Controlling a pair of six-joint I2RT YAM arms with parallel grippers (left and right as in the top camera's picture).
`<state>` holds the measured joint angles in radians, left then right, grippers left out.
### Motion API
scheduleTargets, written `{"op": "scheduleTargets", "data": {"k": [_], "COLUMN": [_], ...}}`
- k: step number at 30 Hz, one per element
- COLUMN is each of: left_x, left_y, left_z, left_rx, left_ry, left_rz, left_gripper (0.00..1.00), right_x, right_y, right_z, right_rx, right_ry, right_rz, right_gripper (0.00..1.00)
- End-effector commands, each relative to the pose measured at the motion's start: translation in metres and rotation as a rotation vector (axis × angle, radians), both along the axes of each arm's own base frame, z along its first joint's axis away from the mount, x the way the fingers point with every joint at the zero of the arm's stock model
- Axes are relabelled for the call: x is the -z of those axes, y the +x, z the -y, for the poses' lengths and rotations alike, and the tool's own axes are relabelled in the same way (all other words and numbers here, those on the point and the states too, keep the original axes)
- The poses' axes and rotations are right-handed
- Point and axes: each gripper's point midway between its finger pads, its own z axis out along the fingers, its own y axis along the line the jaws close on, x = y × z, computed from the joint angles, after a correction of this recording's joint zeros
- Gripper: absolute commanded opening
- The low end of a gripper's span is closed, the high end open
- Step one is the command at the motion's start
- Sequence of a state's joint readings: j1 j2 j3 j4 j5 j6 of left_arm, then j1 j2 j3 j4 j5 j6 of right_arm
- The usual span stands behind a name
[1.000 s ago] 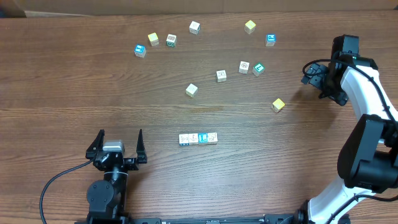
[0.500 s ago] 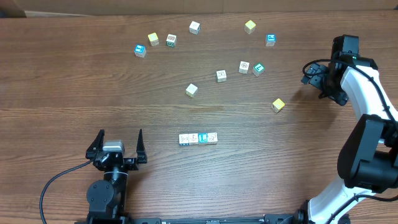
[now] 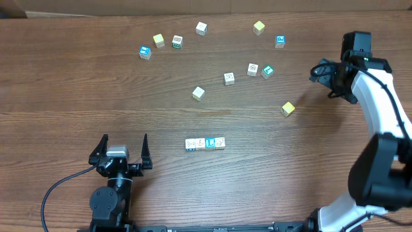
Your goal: Form a horizontal line
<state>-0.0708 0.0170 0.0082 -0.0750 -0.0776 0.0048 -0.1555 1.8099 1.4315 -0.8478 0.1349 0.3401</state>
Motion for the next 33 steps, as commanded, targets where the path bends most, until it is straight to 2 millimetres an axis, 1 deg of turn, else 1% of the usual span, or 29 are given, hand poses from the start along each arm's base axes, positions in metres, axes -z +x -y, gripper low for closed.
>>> {"op": "scheduleTargets", "data": {"k": [1, 6, 11, 16, 21, 26, 29, 31, 33], "left_x": [-0.002, -0.002, -0.002, -0.002, -0.002, -0.002, -0.002, -0.002, -0.002], "left_y": [0.0, 0.0, 0.0, 0.0, 0.0, 0.0, 0.0, 0.0, 0.0], "left_z": [0.004, 0.004, 0.004, 0.004, 0.004, 0.004, 0.004, 0.004, 0.004], "left_rx": [0.021, 0.021, 0.021, 0.021, 0.021, 0.021, 0.021, 0.021, 0.021], "left_ry": [0.023, 0.023, 0.023, 0.023, 0.023, 0.023, 0.023, 0.023, 0.023], "left_rz": [0.011, 0.011, 0.011, 0.011, 0.011, 0.011, 0.011, 0.011, 0.011], "left_gripper": [0.99, 1.0, 1.0, 0.99, 1.0, 0.99, 1.0, 1.0, 1.0], "right_x": [-0.057, -0.098, -0.134, -0.16, -0.186, -0.204, -0.208, -0.212, -0.207], "right_y": [0.005, 0.0, -0.01, -0.019, -0.029, -0.037, -0.042, -0.042, -0.045], "right_z": [-0.01, -0.024, -0.027, -0.031, -0.042, -0.062, -0.076, -0.079, -0.086], "right_rx": [-0.026, -0.057, -0.062, -0.068, -0.093, -0.142, -0.177, -0.179, -0.214], "right_ry": [-0.024, -0.034, -0.045, -0.051, -0.054, -0.047, -0.04, -0.059, -0.064], "right_rz": [0.143, 0.244, 0.332, 0.398, 0.468, 0.519, 0.527, 0.545, 0.533], "right_gripper": [1.0, 1.0, 1.0, 1.0, 1.0, 1.0, 1.0, 1.0, 1.0]}}
